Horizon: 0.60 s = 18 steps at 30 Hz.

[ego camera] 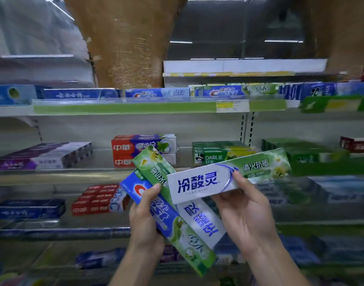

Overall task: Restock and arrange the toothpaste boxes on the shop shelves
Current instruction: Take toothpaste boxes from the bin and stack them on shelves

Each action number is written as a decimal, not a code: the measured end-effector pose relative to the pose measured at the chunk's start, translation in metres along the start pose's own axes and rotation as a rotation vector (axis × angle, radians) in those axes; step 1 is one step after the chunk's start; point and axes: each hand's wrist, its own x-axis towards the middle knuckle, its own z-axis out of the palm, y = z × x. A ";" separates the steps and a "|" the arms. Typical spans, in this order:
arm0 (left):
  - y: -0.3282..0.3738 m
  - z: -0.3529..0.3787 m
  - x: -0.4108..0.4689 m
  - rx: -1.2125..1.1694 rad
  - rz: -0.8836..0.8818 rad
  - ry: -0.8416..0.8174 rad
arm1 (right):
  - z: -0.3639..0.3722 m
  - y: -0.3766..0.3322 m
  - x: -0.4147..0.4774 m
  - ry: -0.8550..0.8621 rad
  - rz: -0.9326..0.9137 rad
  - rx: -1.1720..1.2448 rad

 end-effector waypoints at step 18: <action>-0.088 0.106 -0.021 -0.284 -0.071 0.004 | -0.029 -0.097 0.032 0.044 -0.133 0.109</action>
